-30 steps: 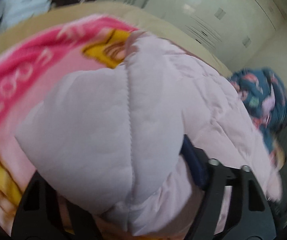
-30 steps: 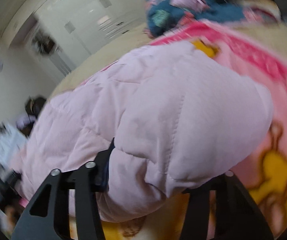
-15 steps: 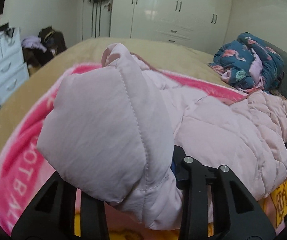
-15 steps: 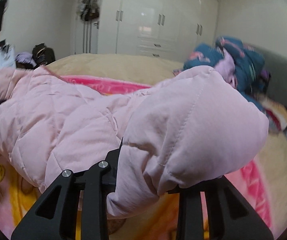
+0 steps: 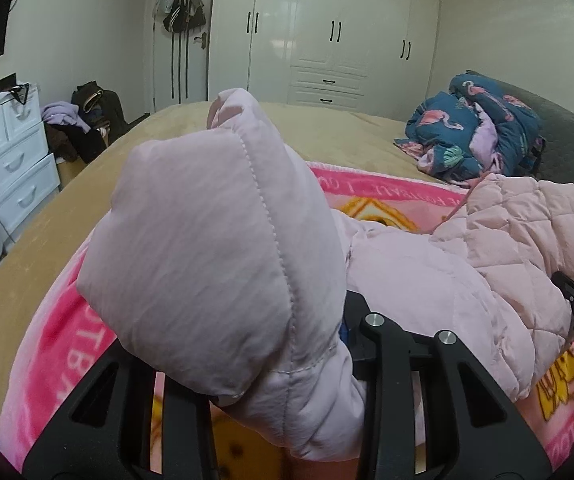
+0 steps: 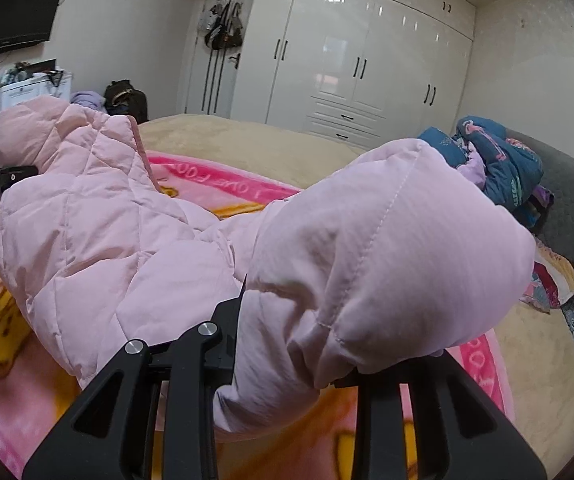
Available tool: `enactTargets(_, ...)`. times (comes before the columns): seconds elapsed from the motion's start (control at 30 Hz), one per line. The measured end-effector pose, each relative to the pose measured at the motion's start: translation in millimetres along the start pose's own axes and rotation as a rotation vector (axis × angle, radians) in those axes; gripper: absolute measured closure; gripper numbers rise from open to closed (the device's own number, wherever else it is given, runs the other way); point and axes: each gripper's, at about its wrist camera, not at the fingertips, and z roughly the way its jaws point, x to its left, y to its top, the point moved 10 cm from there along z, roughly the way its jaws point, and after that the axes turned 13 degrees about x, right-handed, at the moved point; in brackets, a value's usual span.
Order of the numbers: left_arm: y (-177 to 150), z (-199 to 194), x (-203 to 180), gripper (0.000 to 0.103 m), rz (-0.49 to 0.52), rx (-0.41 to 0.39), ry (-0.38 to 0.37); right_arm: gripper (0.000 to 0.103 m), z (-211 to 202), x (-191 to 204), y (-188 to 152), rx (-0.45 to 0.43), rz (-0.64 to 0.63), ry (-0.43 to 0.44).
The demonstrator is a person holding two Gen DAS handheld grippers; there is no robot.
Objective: Fold large clothes
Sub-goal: 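Fold the gripped jacket section over onto the rest with both grippers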
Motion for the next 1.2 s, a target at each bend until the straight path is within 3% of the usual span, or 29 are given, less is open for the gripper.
enactTargets(0.27,-83,-34,-7,0.076,-0.013,0.052,0.019,0.076,-38,6,-59,0.026,-0.006,0.041)
enactTargets(0.57,-142,-51,-5,0.075,-0.016,0.101,0.036,0.075,-62,15,-120,0.08,0.047,0.077)
enactTargets(0.87,-178,-42,8,0.071,-0.063,0.151,0.033,0.073,-50,16,-167,0.179,0.199,0.117)
enactTargets(1.2,-189,-30,17,0.063,-0.126,0.178,0.02,0.063,-26,11,-183,0.272,0.371,0.168)
